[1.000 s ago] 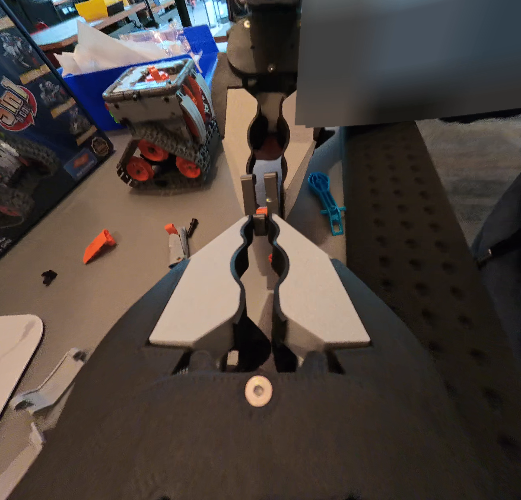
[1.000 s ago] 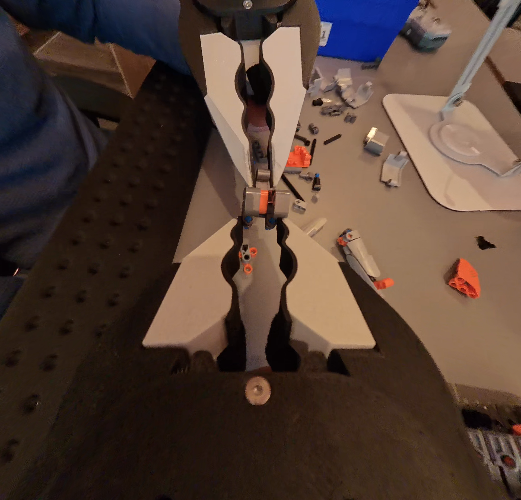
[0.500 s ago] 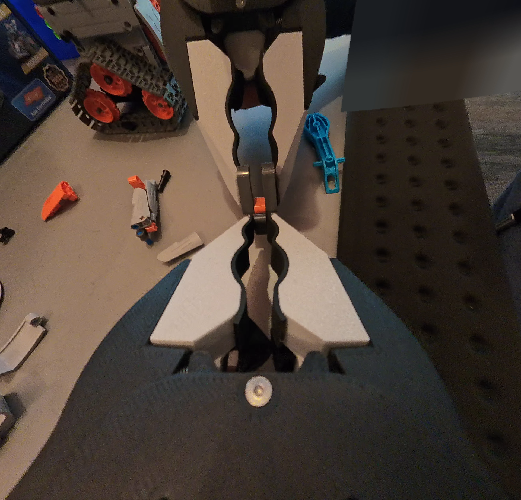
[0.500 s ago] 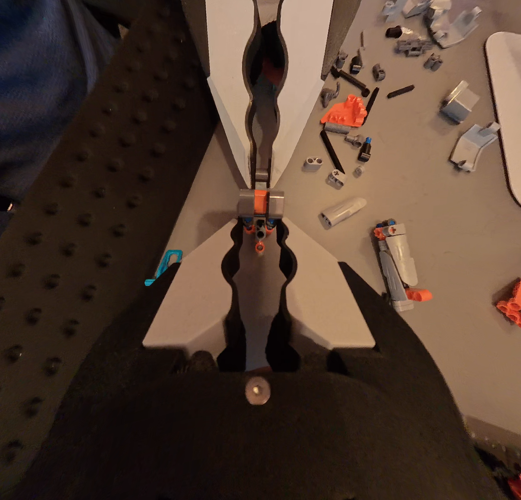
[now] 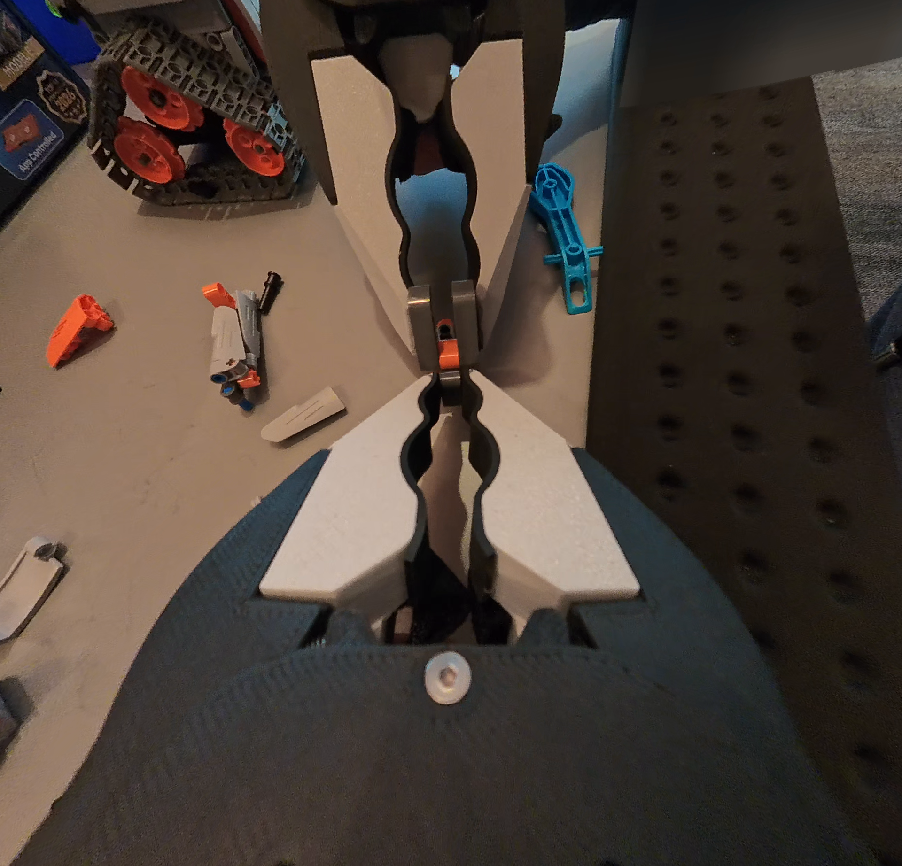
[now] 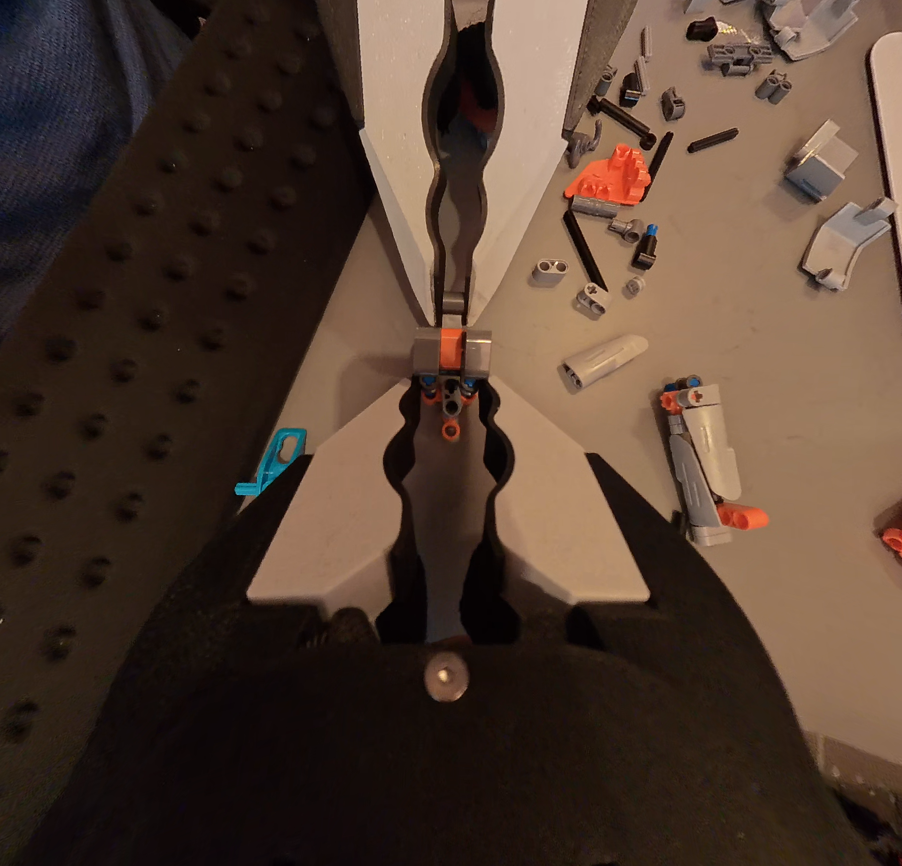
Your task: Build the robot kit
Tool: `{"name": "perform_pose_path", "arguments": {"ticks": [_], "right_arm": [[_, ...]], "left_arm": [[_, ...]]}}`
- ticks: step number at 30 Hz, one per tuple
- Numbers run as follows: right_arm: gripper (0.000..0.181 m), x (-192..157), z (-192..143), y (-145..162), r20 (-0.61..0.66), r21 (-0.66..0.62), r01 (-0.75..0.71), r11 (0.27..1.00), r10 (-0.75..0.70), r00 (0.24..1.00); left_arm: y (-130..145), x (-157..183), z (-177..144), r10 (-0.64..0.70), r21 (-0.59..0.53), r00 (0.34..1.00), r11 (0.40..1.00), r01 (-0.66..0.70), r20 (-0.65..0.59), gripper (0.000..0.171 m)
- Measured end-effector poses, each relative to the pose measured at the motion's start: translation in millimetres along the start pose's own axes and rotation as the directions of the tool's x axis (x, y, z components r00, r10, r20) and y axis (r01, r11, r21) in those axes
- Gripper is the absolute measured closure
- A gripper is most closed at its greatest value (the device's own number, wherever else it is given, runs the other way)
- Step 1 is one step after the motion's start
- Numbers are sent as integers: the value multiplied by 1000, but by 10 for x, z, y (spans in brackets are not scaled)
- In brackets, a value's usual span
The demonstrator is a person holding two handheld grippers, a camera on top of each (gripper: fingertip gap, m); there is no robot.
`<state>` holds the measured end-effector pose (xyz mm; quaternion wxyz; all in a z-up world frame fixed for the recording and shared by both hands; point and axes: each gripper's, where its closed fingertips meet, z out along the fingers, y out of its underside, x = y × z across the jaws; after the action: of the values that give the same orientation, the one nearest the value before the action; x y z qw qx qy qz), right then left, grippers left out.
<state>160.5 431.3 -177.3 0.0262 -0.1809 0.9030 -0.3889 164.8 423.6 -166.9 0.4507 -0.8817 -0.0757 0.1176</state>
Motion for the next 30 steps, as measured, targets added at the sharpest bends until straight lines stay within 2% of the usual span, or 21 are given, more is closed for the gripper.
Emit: {"name": "perform_pose_path", "arguments": {"ticks": [16,19,22,30], "right_arm": [[160,-10,12,13,4,69,-25,997,25,1000],[160,-39,58,54,8,47,-18,999,18,1000],[160,-43,60,56,15,47,-21,999,21,1000],[160,-46,57,81,18,37,-36,999,35,999]], "left_arm": [[20,10,11,48,-25,999,999,-48,9,165],[96,37,46,101,-68,995,993,-99,18,165],[84,38,44,67,-55,998,996,-67,-2,165],[87,28,63,111,-77,994,991,-111,-5,165]]}}
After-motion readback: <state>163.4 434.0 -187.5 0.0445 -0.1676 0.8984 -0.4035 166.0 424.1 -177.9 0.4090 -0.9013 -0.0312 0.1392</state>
